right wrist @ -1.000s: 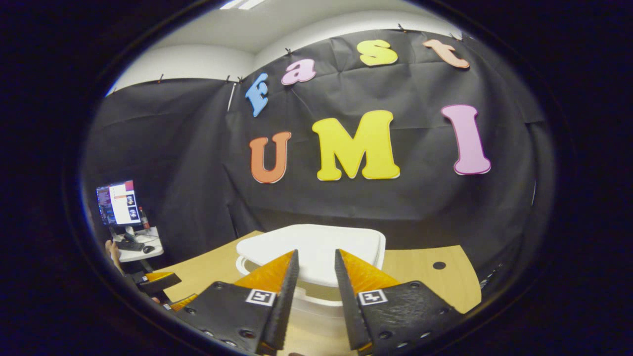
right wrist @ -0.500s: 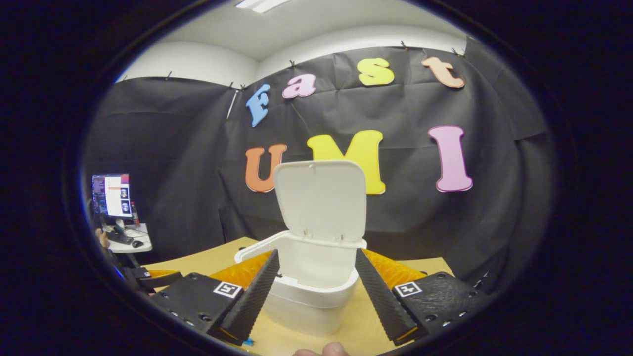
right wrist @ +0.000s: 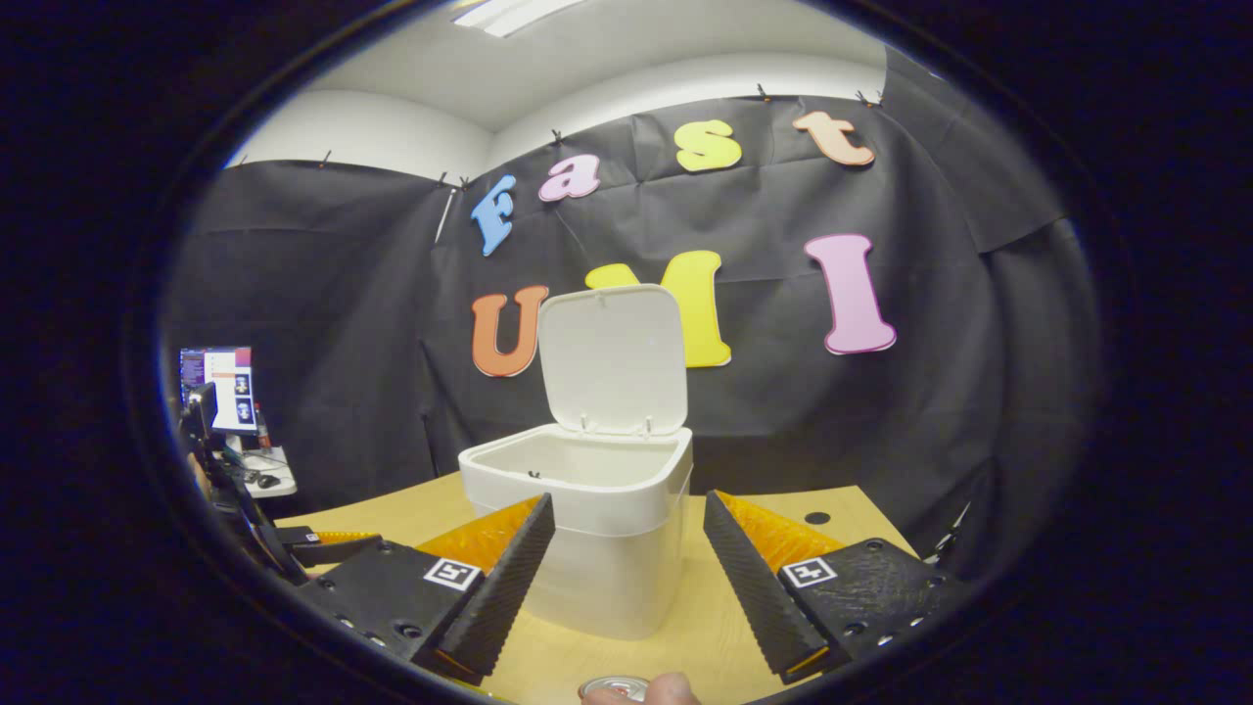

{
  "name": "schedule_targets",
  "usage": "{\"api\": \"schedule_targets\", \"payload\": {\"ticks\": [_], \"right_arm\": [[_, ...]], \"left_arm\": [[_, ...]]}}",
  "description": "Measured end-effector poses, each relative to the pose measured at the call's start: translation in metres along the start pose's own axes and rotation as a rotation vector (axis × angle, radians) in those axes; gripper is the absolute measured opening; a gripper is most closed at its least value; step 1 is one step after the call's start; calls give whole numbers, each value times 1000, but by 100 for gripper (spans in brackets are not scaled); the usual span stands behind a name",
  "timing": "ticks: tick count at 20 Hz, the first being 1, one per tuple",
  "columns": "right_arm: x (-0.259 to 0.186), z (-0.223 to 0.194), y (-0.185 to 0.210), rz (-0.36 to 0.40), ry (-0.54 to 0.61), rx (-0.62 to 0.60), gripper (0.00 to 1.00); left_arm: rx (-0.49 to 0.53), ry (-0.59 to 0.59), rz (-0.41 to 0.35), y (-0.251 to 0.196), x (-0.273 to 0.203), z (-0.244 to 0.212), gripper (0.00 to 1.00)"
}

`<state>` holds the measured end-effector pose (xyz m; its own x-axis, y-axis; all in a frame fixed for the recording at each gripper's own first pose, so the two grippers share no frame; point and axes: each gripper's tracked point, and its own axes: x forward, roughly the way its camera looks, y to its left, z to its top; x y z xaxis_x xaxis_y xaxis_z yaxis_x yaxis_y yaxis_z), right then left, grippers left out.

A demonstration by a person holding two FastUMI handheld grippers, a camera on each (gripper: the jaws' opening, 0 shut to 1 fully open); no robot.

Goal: Press the lid of the desktop garbage bin to open it, pick up the crumpled paper on the desktop and throw it into the bin, then pick up the pop can on the desktop and drop it into the bin, and finally close the garbage bin lid.

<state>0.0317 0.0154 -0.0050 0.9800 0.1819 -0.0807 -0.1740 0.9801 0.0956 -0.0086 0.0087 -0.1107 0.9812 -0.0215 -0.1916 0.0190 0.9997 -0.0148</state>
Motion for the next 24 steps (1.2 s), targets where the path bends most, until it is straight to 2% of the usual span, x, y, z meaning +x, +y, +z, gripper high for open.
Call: {"api": "schedule_targets", "payload": {"ticks": [7,8,9,12,13,14,15,17,20,21,23,24], "right_arm": [[-23,-49,-16,-39,40,24,96],[-26,-57,-17,-42,46,35,93],[-27,-62,-19,-45,53,40,96],[-34,-84,-23,-56,78,37,96],[-37,-90,-23,-58,85,34,93],[-39,-97,-23,-58,93,32,95],[-41,-102,-23,-60,98,35,93],[-43,-109,-28,-75,98,40,96],[-48,-116,-35,-97,94,33,96],[-48,-116,-37,-100,93,32,92],[-50,-115,-38,-107,81,31,96],[-49,-117,-39,-110,78,28,93]], "left_arm": [[-21,125,-17,-11,-7,-51,100],[-25,139,-16,-13,-9,-57,99],[-25,157,-16,-14,-12,-65,99],[-12,216,-28,-21,-18,-90,99],[-7,233,-26,-22,-19,-97,100],[-7,245,-23,-22,-22,-103,100],[-14,261,-26,-24,-22,-109,100],[-23,287,-28,-28,-24,-120,100],[-19,326,-27,-29,-27,-136,100],[-23,337,-28,-29,-27,-140,100],[-28,353,-26,-31,-28,-145,99],[-26,356,-23,-30,-29,-146,97]]}}
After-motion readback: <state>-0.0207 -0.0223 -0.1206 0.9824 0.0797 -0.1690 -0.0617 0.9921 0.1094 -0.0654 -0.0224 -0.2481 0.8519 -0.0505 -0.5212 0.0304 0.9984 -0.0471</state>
